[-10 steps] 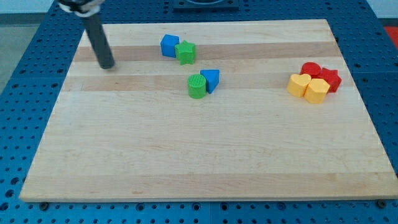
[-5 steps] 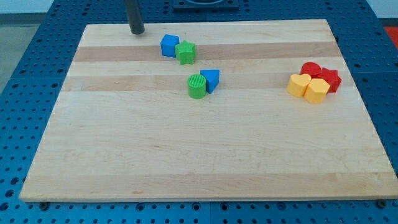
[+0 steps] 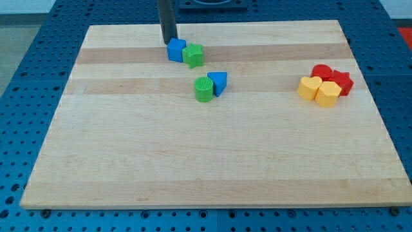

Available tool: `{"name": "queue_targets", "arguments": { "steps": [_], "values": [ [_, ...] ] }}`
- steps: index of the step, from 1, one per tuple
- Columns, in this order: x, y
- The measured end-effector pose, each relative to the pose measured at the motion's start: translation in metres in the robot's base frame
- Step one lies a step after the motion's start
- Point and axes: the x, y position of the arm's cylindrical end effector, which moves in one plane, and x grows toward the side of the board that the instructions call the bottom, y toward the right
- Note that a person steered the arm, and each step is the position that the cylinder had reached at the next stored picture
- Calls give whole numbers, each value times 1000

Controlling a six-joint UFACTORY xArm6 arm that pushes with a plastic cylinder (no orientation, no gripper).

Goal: Move the green star close to the blue triangle

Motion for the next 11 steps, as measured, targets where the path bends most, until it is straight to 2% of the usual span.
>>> {"name": "queue_targets", "arguments": {
  "steps": [2, 5, 11],
  "values": [
    [20, 39],
    [61, 50],
    [63, 99]
  ]
}}
